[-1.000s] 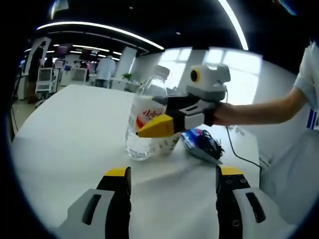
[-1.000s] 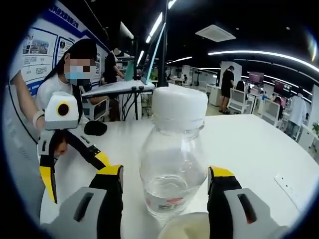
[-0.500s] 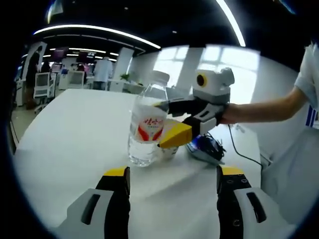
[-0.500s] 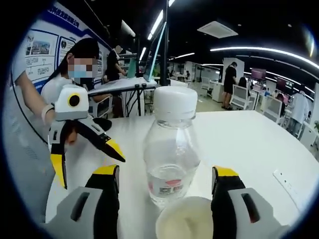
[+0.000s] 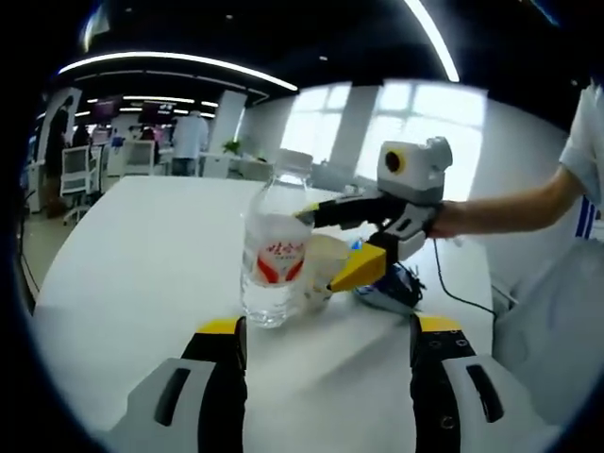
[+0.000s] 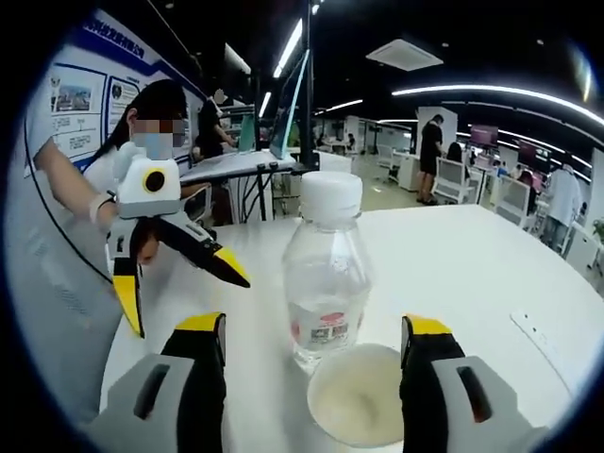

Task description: Arrange the tabletop items into an orderly group along one side of the table until the central work area is clear of visible clutter.

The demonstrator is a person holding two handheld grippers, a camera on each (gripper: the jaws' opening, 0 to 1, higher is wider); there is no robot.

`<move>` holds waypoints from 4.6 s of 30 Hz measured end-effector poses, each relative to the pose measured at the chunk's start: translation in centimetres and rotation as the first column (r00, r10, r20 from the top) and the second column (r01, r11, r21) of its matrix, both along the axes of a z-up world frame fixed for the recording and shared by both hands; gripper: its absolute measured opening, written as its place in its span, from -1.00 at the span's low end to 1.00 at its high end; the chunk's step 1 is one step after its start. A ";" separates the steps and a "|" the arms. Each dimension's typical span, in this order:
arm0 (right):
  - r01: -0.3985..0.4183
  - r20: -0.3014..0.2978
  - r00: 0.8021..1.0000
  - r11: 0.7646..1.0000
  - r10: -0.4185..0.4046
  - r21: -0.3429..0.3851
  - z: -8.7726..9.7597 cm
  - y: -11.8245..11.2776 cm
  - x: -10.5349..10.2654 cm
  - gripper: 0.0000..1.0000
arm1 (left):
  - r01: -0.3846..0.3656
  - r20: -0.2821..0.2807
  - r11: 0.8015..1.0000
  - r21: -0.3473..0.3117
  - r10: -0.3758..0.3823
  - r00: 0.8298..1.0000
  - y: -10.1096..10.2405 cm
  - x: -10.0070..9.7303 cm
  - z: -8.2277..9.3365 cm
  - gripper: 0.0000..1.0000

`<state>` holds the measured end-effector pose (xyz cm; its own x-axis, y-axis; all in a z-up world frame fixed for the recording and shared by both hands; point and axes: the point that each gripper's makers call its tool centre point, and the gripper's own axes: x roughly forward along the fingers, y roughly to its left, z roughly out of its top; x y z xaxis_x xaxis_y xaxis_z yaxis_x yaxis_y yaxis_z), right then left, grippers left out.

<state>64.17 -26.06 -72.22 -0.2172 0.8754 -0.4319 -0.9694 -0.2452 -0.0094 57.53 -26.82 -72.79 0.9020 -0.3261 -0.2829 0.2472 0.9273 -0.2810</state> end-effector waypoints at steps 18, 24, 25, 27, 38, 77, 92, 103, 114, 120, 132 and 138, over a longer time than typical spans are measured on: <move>0.044 0.001 0.999 0.998 -0.044 -0.040 0.2 -5.4 0.5 0.46 | 0.057 -0.024 0.997 0.054 -0.055 0.998 -2.0 0.3 1.5 0.31; 0.091 0.000 0.996 0.993 -0.092 -0.070 -0.1 -8.1 1.7 0.45 | 0.087 -0.023 0.994 0.059 -0.086 0.996 -3.3 1.0 2.0 0.28; 0.095 -0.001 0.995 0.993 -0.096 -0.072 -0.2 -8.5 1.8 0.45 | 0.094 -0.023 0.994 0.059 -0.093 0.995 -3.7 1.1 2.1 0.28; 0.105 -0.001 0.994 0.991 -0.106 -0.081 -0.4 -9.6 1.9 0.45 | 0.107 -0.026 0.992 0.063 -0.106 0.994 -4.2 1.3 2.2 0.27; 0.200 -0.015 0.979 0.973 -0.203 -0.116 -0.7 -14.8 3.0 0.42 | 0.195 -0.026 0.978 0.073 -0.193 0.981 -7.2 2.6 2.8 0.24; 0.445 -0.004 0.891 0.875 -0.454 -0.189 -1.6 -27.1 7.1 0.26 | 0.405 -0.110 0.910 0.093 -0.395 0.912 -15.9 6.8 1.7 0.10; 0.466 -0.022 0.878 0.863 -0.479 -0.194 -2.4 -26.7 7.4 0.22 | 0.389 -0.142 0.914 0.113 -0.372 0.917 -16.6 8.5 0.1 0.23; 0.460 -0.055 0.875 0.862 -0.480 -0.212 -3.0 -26.3 7.0 0.00 | 0.341 -0.176 0.934 0.106 -0.320 0.931 -15.9 9.4 -0.9 0.07; 0.456 -0.053 0.878 0.866 -0.475 -0.203 -2.5 -23.7 8.2 -0.24 | 0.276 -0.219 0.958 0.080 -0.253 0.942 -15.4 10.1 -1.7 -0.25; 0.446 -0.029 0.887 0.872 -0.460 -0.205 -2.7 -22.5 8.6 -0.34 | 0.248 -0.255 0.966 0.071 -0.223 0.941 -15.2 10.2 -2.6 -0.30; 0.450 -0.045 0.880 0.860 -0.473 -0.239 -4.3 -22.1 8.8 -0.45 | 0.218 -0.302 0.975 0.037 -0.197 0.933 -15.5 10.3 -3.7 -0.44; 0.460 -0.049 0.872 0.850 -0.487 -0.257 -4.9 -22.0 9.0 -0.51 | 0.211 -0.315 0.977 0.027 -0.191 0.930 -15.4 10.4 -4.0 -0.48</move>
<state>73.21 -48.10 -77.13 0.1412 0.7626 -0.6313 -0.9598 0.2617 0.1015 67.93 -42.27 -76.82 0.6842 -0.4654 -0.5615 0.3400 0.8847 -0.3189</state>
